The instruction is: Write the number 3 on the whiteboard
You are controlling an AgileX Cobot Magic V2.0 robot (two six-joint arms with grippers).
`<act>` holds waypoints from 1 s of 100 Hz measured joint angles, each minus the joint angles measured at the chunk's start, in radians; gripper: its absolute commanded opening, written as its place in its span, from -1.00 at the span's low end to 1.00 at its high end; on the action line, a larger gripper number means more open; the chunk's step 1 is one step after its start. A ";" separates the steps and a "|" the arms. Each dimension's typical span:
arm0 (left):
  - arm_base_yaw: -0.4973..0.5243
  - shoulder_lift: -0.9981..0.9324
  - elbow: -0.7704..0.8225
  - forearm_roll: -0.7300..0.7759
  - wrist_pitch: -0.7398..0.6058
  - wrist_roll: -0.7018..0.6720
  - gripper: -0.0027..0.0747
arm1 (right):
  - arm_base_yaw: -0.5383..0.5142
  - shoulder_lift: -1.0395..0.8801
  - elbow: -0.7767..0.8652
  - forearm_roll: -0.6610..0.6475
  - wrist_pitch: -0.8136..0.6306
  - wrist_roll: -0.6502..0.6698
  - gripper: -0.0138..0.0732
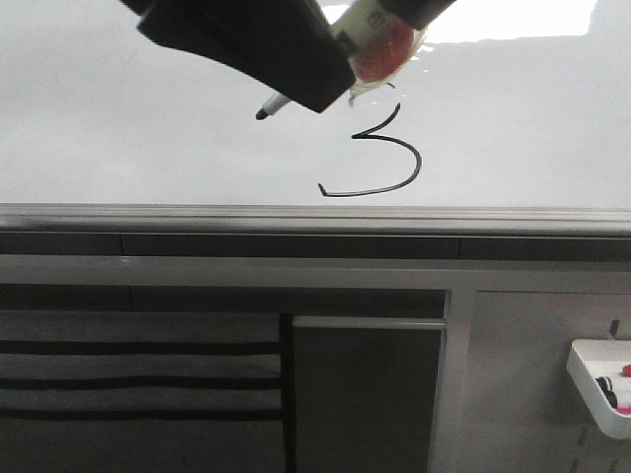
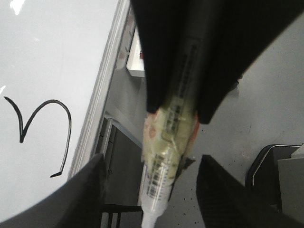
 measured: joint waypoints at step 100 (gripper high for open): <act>0.129 0.012 -0.006 0.106 -0.036 -0.172 -0.98 | -0.119 -0.016 -0.021 -0.027 0.013 0.198 0.08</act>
